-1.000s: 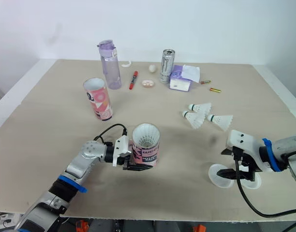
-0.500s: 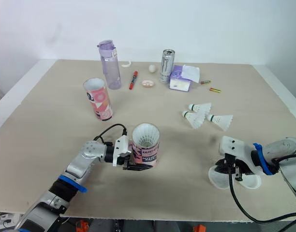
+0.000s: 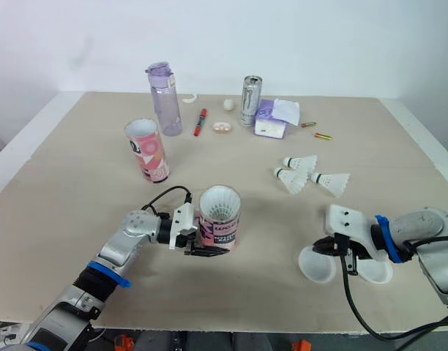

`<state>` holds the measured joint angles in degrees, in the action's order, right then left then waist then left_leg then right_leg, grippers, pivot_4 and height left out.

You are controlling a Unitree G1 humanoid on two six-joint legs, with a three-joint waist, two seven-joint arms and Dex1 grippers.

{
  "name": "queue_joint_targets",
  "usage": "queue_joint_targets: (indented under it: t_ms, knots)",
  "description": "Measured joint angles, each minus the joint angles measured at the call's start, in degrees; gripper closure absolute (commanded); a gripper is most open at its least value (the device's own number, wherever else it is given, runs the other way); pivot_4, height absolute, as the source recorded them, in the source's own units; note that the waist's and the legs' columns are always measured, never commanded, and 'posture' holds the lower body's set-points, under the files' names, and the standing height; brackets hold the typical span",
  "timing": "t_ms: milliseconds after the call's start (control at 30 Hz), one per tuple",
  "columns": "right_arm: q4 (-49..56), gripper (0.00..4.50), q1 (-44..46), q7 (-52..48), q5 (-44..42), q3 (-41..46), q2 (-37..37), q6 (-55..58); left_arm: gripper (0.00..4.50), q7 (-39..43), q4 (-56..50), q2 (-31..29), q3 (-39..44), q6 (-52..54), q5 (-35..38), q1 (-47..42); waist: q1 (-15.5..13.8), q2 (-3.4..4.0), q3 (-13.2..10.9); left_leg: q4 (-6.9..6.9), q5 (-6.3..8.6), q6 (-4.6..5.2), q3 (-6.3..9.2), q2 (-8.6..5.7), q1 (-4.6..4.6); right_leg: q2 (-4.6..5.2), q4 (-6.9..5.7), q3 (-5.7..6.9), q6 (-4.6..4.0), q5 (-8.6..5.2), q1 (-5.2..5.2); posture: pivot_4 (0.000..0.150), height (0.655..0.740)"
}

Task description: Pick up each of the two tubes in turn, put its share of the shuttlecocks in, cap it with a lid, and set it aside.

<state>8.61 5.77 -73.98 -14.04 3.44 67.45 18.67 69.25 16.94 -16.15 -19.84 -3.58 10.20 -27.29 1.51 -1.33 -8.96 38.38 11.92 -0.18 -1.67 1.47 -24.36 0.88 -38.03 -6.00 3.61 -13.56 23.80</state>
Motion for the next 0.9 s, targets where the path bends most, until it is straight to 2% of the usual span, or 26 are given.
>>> queue_joint_targets:
  t_ms: [167, 333, 467, 567, 633, 800, 900]
  knots:
    - [5.18, 4.35, 9.56, -1.24, -6.08, 3.78, 0.39, 1.2, 1.64, 0.4, 0.67, -0.06, 0.34, 2.04, 1.04, -0.62, 0.14, -0.05, -0.03, -0.02, 0.0, -0.01, 0.03, 0.1, 0.1, -0.03, 0.0, 0.09, -0.1, -0.01, -0.08, 0.15, 0.74]
    - [7.52, 4.35, 18.88, -1.99, -10.28, 3.45, 0.21, 3.99, 1.64, 0.97, 1.2, -0.31, 0.51, 1.44, 1.12, -0.83, 0.43, 0.02, -0.01, -0.13, 0.01, -0.01, 0.01, 0.1, 0.1, 0.02, 0.0, 0.04, -0.17, 0.02, -0.01, 0.15, 0.74]
    - [8.96, 4.35, 30.19, -1.98, -12.82, 0.65, -1.83, 7.85, 1.64, 1.08, 1.59, -0.6, 0.66, 0.87, 1.12, -0.74, 0.78, -0.01, -0.01, -0.19, 0.01, -0.02, 0.01, 0.18, 0.15, 0.04, 0.01, 0.06, -0.25, 0.02, 0.05, 0.15, 0.74]
    - [9.2, 4.35, 42.56, -2.09, -13.64, -7.11, -8.23, 11.67, 1.64, 1.05, 1.74, -0.67, 0.65, 0.06, 1.09, -0.6, 1.1, -0.02, 0.0, -0.26, 0.01, -0.01, 0.0, 0.18, 0.15, 0.09, 0.01, 0.06, -0.27, 0.01, 0.1, 0.15, 0.74]
    - [8.89, 4.35, 47.28, -2.4, -12.44, -12.33, -11.77, 12.64, 1.64, 0.89, 1.77, -0.44, 0.4, -0.19, 1.05, -0.6, 1.01, -0.05, -0.01, -0.28, 0.01, -0.01, 0.03, 0.19, 0.09, 0.14, 0.02, 0.13, -0.26, -0.02, 0.12, 0.15, 0.74]
    - [4.84, 4.35, 51.91, -3.45, -8.44, -18.92, -17.89, 11.85, 1.64, 0.68, 1.65, -0.55, 0.47, -0.39, 1.05, -0.41, 1.08, -0.05, -0.01, -0.33, 0.01, -0.01, -0.05, 0.17, 0.02, 0.27, 0.02, 0.08, -0.22, -0.05, 0.21, 0.15, 0.74]
    - [4.58, 4.35, 52.67, -4.22, -7.05, -20.59, -18.9, 10.8, 1.64, 0.19, 1.46, -0.56, 0.31, -0.39, 1.05, -0.26, 1.06, -0.05, -0.01, -0.34, 0.01, -0.01, -0.01, 0.18, 0.02, 0.25, 0.02, 0.15, -0.23, -0.05, 0.2, 0.15, 0.74]
